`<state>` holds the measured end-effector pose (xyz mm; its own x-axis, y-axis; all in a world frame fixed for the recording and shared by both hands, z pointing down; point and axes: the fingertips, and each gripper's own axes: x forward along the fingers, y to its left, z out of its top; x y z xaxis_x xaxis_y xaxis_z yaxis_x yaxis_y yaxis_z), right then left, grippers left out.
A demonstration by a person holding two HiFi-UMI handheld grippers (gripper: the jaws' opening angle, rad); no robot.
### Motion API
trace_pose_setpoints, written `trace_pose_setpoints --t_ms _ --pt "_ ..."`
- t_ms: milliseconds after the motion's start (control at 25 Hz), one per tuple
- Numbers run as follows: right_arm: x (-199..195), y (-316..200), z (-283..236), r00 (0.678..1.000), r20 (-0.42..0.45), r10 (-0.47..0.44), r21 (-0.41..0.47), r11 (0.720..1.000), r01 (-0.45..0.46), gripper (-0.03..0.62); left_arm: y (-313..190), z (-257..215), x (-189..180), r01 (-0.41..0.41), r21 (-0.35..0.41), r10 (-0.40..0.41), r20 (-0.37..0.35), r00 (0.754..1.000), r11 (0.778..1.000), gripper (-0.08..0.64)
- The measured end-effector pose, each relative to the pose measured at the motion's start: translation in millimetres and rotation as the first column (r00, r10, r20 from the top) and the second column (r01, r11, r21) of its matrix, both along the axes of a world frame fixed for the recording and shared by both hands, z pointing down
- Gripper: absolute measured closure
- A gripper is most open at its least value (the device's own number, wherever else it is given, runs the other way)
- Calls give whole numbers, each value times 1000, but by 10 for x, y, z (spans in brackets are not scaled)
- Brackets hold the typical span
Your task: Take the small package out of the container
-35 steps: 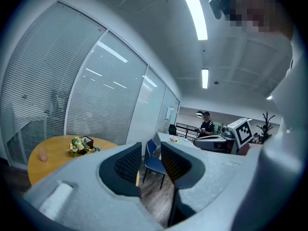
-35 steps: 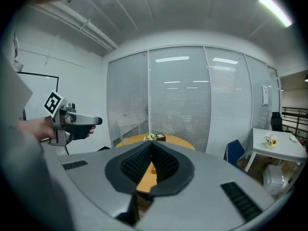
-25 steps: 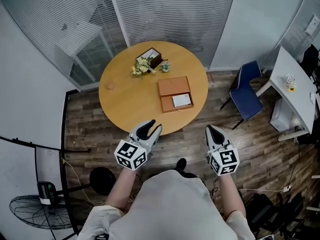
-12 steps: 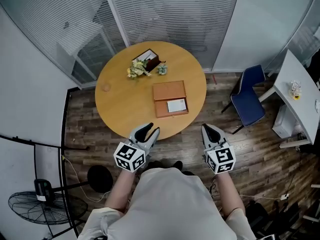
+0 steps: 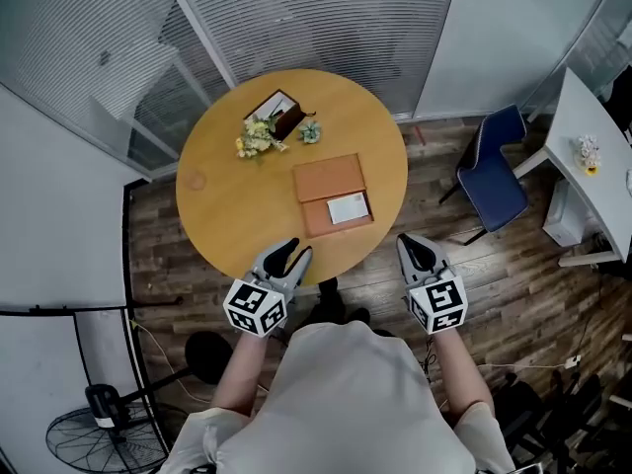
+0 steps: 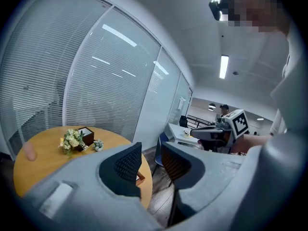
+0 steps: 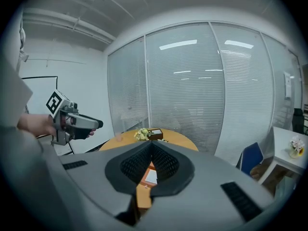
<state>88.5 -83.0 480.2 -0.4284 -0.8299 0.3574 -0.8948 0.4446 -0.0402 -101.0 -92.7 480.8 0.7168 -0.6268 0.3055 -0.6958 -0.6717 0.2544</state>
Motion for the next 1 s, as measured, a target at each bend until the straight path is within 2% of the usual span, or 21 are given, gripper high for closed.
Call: trace_pose_setpoints --t_ms 280,600,1000 --pt "-71 -545 156 999 -4 43 -44 998 -43 591 -608 258 -45 -51 -52 51 3 999 997 428" --pt "-194 -924 479 996 -13 87 -115 990 -88 591 -1129 563 -53 -131 -108 135 27 990 985 428" --pt "-124 -1088 804 988 -47 146 -176 972 -152 591 -1386 1081 125 -216 -187 229 50 972 958 428"
